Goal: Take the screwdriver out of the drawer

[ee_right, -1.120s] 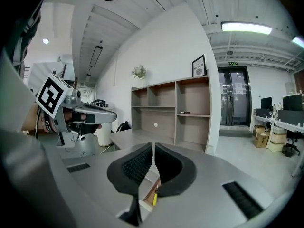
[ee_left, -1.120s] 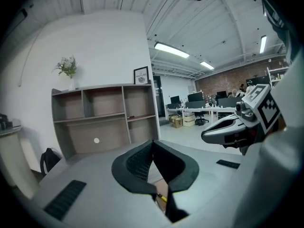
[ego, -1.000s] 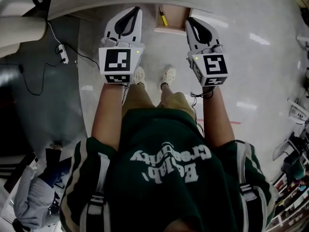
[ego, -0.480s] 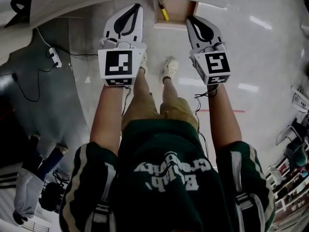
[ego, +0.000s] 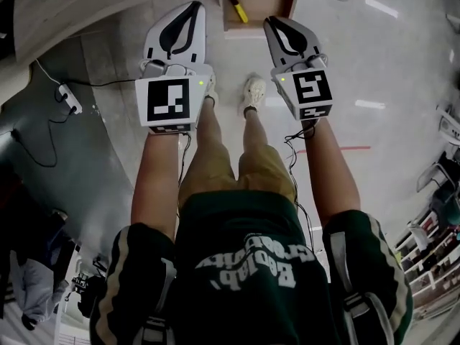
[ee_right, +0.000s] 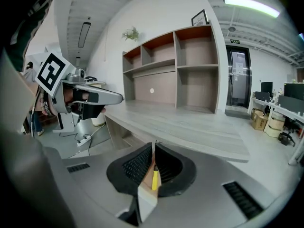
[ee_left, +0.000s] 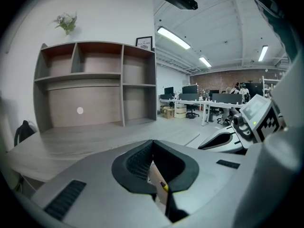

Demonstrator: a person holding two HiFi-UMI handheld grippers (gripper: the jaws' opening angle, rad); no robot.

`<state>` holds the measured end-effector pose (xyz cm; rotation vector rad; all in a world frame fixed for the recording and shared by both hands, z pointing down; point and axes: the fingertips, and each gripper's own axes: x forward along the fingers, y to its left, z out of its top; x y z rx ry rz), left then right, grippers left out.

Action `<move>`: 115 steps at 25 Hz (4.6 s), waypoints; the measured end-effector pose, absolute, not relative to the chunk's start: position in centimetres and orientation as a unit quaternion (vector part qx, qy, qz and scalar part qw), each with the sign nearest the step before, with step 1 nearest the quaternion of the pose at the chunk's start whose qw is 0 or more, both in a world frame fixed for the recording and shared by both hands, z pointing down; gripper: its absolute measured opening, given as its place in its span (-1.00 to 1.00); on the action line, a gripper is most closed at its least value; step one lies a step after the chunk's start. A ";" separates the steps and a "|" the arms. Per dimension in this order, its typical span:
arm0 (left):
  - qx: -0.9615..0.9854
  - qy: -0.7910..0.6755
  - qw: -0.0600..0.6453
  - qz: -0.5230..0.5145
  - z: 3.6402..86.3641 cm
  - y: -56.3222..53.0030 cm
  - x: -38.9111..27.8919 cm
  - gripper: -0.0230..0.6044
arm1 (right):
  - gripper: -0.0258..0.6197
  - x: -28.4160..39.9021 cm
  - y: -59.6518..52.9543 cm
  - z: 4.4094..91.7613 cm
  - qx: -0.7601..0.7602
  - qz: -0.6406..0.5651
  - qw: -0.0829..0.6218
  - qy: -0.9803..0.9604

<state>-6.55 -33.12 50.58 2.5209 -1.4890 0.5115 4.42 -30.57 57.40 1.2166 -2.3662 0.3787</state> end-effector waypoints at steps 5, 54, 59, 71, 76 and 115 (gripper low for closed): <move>0.850 -0.488 0.091 0.176 54.4 -34.3 -8.5 -0.87 | -0.80 1.9 -31.3 62.3 0.443 0.154 0.238 -0.851; 0.848 -0.475 0.143 0.187 65.6 -38.7 -12.2 -0.87 | -0.47 -1.8 -37.6 82.5 0.447 0.174 0.374 -0.794; 0.847 -0.475 0.143 0.189 65.5 -38.8 -12.8 -0.87 | -0.51 -1.9 -38.0 83.1 0.453 0.168 0.387 -0.785; 0.843 -0.480 0.150 0.192 66.6 -39.0 -13.6 -0.87 | -0.64 -2.3 -38.7 83.6 0.458 0.171 0.387 -0.782; 0.843 -0.479 0.151 0.194 66.7 -38.7 -13.7 -0.87 | -0.66 -2.1 -38.6 83.5 0.461 0.178 0.385 -0.779; 0.845 -0.486 0.110 0.193 51.1 -33.2 -4.3 -0.87 | -0.66 5.8 -31.4 62.4 0.453 0.156 0.336 -0.811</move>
